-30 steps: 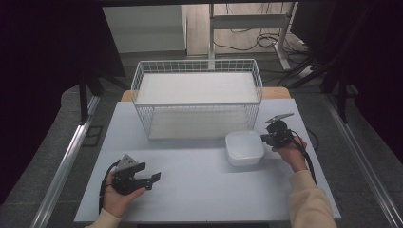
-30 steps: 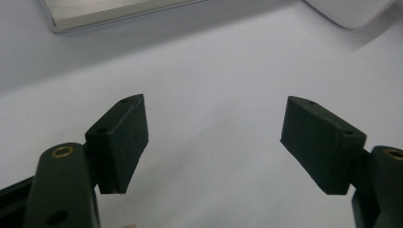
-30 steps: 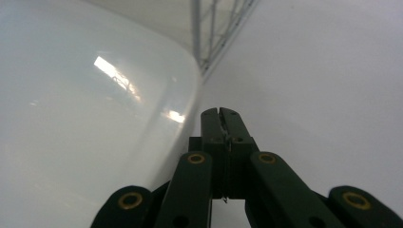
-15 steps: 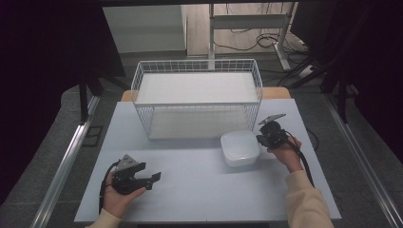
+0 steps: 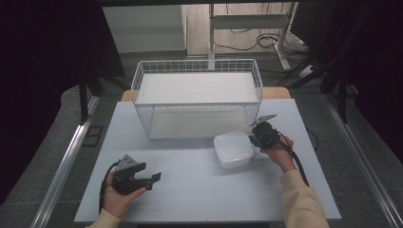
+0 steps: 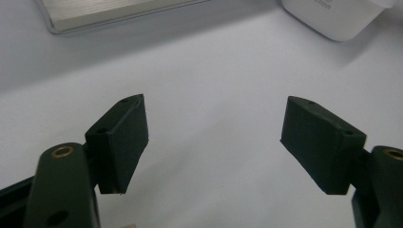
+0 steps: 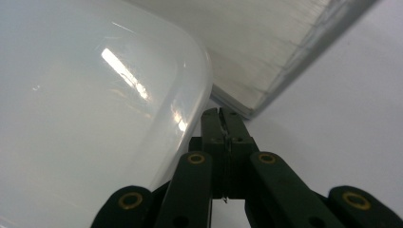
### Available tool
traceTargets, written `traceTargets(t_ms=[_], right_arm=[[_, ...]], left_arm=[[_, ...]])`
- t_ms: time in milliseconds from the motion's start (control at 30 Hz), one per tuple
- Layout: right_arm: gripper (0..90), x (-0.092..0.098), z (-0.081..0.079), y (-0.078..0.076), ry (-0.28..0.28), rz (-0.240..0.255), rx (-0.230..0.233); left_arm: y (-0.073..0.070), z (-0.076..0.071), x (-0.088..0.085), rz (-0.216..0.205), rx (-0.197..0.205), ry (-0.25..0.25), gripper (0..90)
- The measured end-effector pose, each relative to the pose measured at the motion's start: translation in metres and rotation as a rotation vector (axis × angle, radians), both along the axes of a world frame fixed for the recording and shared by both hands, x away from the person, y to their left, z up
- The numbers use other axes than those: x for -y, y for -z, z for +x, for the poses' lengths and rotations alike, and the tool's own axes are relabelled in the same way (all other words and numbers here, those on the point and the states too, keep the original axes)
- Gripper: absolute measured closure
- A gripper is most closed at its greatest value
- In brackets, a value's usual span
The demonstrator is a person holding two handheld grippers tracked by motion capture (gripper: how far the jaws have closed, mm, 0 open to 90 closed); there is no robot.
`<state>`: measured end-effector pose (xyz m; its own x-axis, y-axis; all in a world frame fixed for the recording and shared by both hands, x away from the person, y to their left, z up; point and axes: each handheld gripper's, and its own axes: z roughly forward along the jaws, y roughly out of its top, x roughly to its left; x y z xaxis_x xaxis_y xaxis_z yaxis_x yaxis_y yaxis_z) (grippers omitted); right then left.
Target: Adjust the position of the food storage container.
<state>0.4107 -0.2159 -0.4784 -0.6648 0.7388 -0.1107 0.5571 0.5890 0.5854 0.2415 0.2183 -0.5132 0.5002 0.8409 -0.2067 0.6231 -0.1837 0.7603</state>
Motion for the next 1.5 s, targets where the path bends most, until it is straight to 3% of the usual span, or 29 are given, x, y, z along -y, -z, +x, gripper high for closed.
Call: traceTargets(t_ms=[567, 1500], right_arm=[[89.9, -0.04, -0.012, -0.002, -0.119, 0.001, 0.023], [89.9, -0.114, -0.039, 0.002, -0.313, 0.011, 0.016]], left_arm=[[-0.001, 0.0, 0.0, -0.005, 0.001, 0.002, 23.5], [-0.002, 0.0, -0.003, -0.011, 0.003, -0.009, 23.5]])
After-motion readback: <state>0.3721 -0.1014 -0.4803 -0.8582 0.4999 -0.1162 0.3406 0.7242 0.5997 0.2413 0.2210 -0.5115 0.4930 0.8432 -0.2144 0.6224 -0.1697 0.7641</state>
